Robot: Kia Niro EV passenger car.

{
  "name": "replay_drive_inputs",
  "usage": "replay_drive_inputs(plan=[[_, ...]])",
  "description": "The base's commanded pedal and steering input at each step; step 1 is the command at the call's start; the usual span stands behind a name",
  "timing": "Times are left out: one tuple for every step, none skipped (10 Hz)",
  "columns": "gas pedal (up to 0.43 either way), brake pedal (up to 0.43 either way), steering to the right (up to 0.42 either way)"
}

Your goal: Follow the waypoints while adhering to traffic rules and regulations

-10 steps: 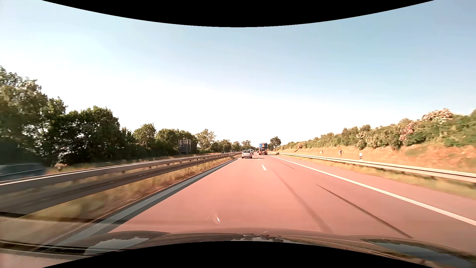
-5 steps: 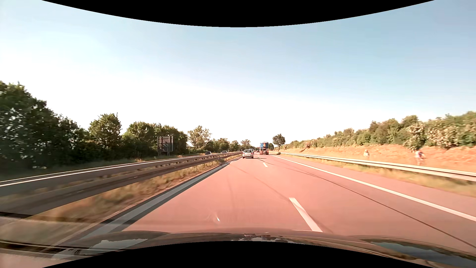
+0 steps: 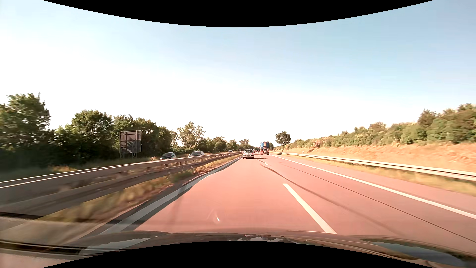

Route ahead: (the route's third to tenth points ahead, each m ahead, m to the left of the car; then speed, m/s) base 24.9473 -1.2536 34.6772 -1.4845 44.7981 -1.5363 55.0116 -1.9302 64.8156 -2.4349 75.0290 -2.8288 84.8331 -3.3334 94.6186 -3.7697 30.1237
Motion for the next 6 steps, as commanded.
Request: replay_drive_inputs(plan=[[0.067,0.006,0.001],[0.067,0.006,0.001],[0.067,0.006,0.001],[0.067,0.006,0.001],[0.067,0.006,0.001],[0.067,0.006,0.001]])
